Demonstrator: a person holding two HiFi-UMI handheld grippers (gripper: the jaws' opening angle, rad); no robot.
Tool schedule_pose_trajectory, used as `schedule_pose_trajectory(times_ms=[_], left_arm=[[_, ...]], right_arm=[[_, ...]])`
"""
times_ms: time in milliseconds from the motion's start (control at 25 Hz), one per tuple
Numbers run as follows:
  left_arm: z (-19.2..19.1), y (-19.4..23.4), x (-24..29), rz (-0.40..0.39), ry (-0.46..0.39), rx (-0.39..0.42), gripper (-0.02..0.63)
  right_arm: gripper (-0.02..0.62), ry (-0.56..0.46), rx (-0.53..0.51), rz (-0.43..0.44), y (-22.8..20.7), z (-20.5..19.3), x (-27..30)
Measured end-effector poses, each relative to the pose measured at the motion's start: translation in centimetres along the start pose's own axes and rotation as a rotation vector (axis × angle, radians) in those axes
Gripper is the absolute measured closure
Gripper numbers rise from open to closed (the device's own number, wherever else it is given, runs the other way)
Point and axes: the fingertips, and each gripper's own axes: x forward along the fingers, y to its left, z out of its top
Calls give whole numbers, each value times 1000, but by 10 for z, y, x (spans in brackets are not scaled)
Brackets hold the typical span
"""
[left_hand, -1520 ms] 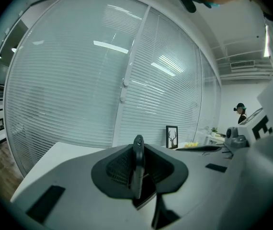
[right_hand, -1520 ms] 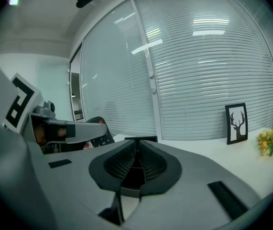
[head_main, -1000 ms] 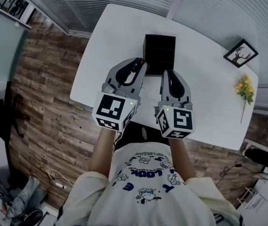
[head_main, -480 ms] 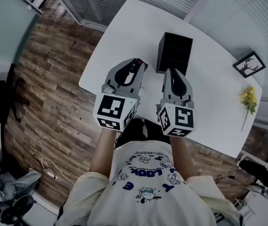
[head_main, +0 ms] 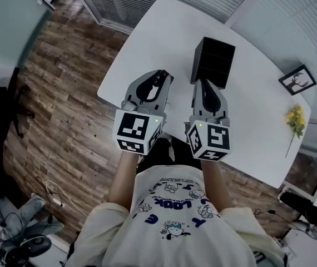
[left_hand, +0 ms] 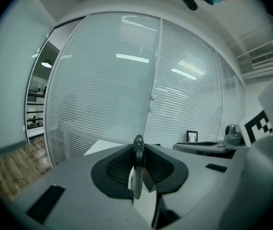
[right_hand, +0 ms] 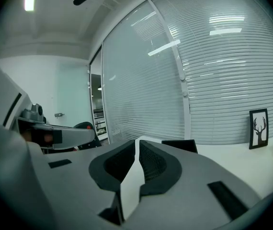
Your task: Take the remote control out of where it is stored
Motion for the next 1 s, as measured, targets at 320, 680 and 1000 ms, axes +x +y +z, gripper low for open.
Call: schedule_pose_trajectory(times_ms=[320, 680, 1000], left_arm=[[-2, 3, -6, 10, 3, 5, 534], [-5, -2, -12, 10, 7, 7, 534], [-4, -9, -12, 12, 6, 19, 535]], right_arm=[[548, -1, 2, 4, 4, -2, -2], [548, -1, 2, 3, 7, -4, -10], [548, 1, 0, 2, 3, -5, -17]])
